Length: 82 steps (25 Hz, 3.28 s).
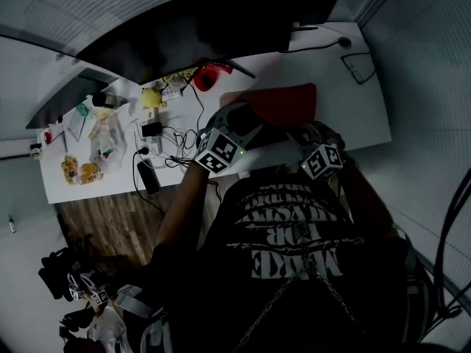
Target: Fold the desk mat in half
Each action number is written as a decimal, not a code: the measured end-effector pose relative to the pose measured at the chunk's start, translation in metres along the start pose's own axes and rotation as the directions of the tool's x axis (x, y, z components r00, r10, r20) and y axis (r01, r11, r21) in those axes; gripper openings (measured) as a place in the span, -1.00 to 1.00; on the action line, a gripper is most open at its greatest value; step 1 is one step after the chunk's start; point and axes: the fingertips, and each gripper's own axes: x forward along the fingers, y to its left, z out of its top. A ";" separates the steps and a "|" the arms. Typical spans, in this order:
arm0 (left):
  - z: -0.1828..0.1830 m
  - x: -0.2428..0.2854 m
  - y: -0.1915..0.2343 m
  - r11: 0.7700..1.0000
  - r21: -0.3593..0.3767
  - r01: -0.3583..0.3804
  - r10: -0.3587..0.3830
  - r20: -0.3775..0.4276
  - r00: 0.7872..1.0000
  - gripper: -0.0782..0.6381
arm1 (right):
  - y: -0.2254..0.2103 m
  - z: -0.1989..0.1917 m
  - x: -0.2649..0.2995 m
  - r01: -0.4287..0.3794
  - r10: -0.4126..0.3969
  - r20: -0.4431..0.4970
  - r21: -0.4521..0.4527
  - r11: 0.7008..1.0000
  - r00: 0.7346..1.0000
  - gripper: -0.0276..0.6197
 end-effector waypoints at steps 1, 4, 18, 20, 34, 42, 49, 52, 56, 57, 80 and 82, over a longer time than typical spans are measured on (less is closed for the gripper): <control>-0.002 0.003 -0.003 0.999 0.041 0.032 -0.032 -0.011 0.999 -0.11 | -0.002 0.004 0.001 0.002 -0.002 0.002 -0.003 1.000 1.000 -0.86; -0.008 0.011 -0.006 0.988 0.112 0.103 -0.101 -0.030 0.994 -0.07 | -0.006 0.013 0.002 0.006 -0.006 -0.002 -0.014 1.000 1.000 -0.86; -0.055 0.010 -0.036 0.981 -0.015 0.192 -0.192 -0.117 0.974 -0.71 | 0.000 0.006 0.012 -0.037 0.051 -0.079 0.170 0.985 0.996 -0.80; -0.051 -0.003 -0.043 0.980 -0.045 0.196 -0.199 -0.099 0.975 -0.71 | 0.001 -0.001 0.015 -0.111 0.135 -0.112 0.194 0.975 0.985 -0.52; -0.030 -0.074 -0.042 0.970 -0.229 -0.077 0.065 -0.062 0.996 -0.71 | -0.085 -0.146 0.081 -0.242 0.152 -0.555 -0.092 0.966 0.818 -0.28; -0.022 -0.114 -0.021 0.897 -0.310 -0.314 0.311 -0.059 0.948 -0.71 | -0.109 -0.122 0.064 0.007 -0.016 -0.407 -0.024 1.000 0.913 -0.87; 0.021 -0.157 0.018 0.908 -0.278 -0.313 0.344 0.070 0.936 -0.71 | -0.147 -0.054 -0.026 0.220 -0.166 -0.292 0.160 0.962 0.942 -0.86; 0.037 -0.163 0.038 0.929 -0.242 -0.280 0.311 0.105 0.945 -0.71 | -0.175 -0.034 -0.064 0.321 -0.258 -0.282 0.206 0.924 0.924 -0.86; 0.060 -0.160 0.071 0.947 -0.179 -0.266 0.292 0.142 0.946 -0.71 | -0.211 0.001 -0.122 0.437 -0.378 -0.264 0.221 0.872 0.887 -0.85; 0.066 -0.160 0.077 0.948 -0.160 -0.274 0.297 0.148 0.943 -0.71 | -0.217 0.010 -0.135 0.461 -0.405 -0.257 0.221 0.859 0.878 -0.85; -0.143 -0.098 -0.039 0.840 -0.528 -0.127 0.041 -0.170 0.985 -0.71 | -0.005 -0.087 -0.115 0.322 -0.014 -0.509 0.523 0.789 0.861 -0.86; -0.150 -0.092 -0.034 0.821 -0.554 -0.139 0.047 -0.177 0.983 -0.71 | -0.010 -0.092 -0.105 0.335 -0.010 -0.514 0.544 0.769 0.858 -0.86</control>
